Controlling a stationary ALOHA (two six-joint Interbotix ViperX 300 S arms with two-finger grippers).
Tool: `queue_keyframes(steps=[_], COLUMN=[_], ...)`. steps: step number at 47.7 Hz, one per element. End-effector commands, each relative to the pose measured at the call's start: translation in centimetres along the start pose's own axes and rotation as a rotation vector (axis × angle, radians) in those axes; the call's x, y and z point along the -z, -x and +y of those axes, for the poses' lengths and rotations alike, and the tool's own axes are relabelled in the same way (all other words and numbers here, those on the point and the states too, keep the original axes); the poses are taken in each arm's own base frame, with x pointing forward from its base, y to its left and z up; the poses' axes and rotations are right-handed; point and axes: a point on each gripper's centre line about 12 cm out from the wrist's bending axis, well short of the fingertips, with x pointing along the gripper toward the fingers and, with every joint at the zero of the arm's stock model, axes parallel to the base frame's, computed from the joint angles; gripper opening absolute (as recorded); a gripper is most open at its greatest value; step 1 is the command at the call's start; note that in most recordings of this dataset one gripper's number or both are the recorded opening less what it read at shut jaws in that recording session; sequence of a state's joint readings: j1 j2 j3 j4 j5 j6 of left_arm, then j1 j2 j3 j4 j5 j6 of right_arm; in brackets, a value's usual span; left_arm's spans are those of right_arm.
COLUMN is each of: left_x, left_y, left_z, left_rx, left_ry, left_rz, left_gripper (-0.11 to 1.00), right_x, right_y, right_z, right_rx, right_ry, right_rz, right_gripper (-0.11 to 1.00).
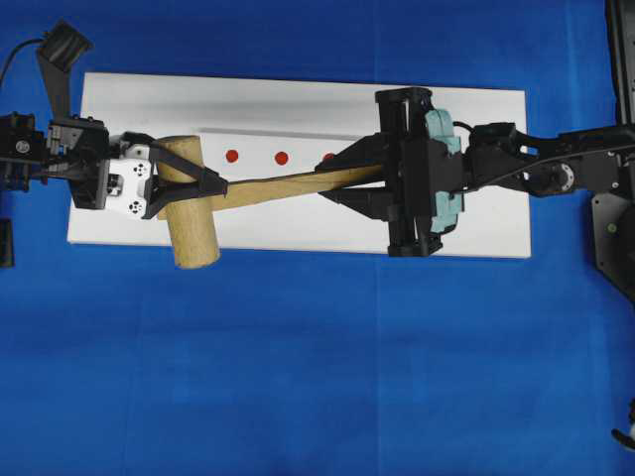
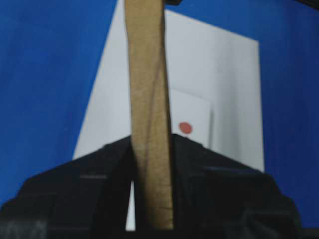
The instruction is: Hit the mark with a hammer.
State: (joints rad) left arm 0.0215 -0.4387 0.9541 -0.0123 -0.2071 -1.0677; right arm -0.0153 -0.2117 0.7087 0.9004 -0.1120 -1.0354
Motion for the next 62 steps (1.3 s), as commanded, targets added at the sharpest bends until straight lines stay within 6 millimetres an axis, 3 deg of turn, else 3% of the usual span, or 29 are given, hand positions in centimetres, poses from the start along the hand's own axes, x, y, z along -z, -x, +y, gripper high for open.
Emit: queue_keyframes(steps=[1, 22, 29, 33, 44, 62], left_x=[-0.4, -0.7, -0.9, -0.9, -0.8, 0.3], left_y=[0.1, 0.2, 0.1, 0.0, 0.3, 2.5], left_z=[-0.9, -0.8, -0.8, -0.9, -0.6, 1.2], left_rx=[0.027, 0.024, 0.021, 0.023, 0.016, -0.076], left_ry=[-0.024, -0.088, -0.130, -0.133, -0.128, -0.140], left_rz=[-0.011, -0.024, -0.027, -0.027, -0.023, 0.038], left_gripper=[0.45, 0.45, 0.82, 0.92, 0.90, 0.90], right_x=[-1.4, -1.4, -1.3, -1.3, -1.2, -0.1], right_y=[0.3, 0.3, 0.3, 0.3, 0.4, 2.5], right_z=[-0.4, -0.2, -0.2, -0.2, -0.2, -0.3], right_rx=[0.011, -0.004, -0.011, -0.011, -0.008, -0.002], right_ry=[-0.007, -0.008, -0.013, -0.019, -0.054, -0.175], right_rz=[-0.038, -0.031, -0.025, -0.025, -0.024, -0.020], right_gripper=[0.09, 0.09, 0.09, 0.09, 0.09, 0.09])
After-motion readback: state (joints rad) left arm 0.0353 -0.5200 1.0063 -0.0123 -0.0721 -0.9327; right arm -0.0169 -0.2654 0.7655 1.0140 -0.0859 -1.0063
